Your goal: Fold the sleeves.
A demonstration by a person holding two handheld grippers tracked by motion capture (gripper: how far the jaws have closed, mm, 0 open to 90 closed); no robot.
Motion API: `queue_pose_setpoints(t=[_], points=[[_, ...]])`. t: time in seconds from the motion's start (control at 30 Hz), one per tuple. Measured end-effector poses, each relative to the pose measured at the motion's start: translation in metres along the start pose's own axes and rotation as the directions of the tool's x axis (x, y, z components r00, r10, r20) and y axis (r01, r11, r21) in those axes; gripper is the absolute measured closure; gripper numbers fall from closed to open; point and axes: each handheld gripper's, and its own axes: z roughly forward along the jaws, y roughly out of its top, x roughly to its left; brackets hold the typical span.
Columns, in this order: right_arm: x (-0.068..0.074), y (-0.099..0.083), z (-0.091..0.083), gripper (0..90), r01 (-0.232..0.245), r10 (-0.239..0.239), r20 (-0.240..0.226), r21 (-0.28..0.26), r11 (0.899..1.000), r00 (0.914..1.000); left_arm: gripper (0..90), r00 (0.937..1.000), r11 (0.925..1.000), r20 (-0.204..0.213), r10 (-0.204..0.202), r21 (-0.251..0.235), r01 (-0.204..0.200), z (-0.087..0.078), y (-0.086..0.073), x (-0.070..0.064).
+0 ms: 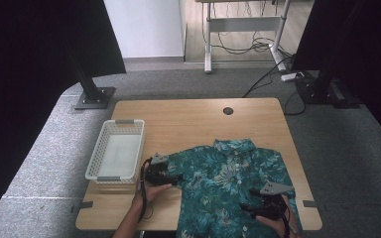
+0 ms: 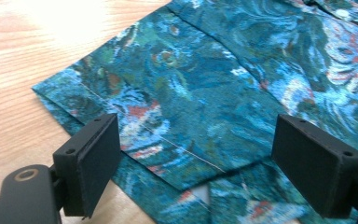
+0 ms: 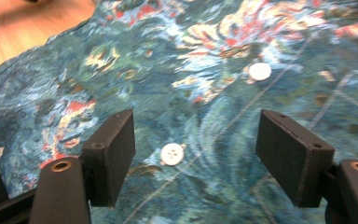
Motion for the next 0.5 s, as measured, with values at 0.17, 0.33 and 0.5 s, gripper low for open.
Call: queue_pose_setpoints(t=[0.17, 0.33, 0.5], points=[[0.003, -0.001, 0.004, 28.3, 0.003, -0.003, -0.016, 0.009, 1.0, 0.9999, 14.7, 0.9999, 0.9999, -0.008, -0.007, 0.007, 0.007, 0.003, 0.004, 0.006], [0.005, -0.002, 0.004, 28.3, 0.001, -0.001, -0.022, 0.004, 1.0, 0.9998, 14.7, 0.9998, 0.9999, -0.012, -0.015, 0.005, 0.015, 0.005, 0.009, 0.011], [0.005, -0.004, 0.004, 28.3, -0.005, 0.005, -0.025, 0.006, 1.0, 0.9997, 14.7, 0.9997, 0.9999, -0.021, -0.011, 0.01, 0.012, 0.006, 0.014, 0.015]])
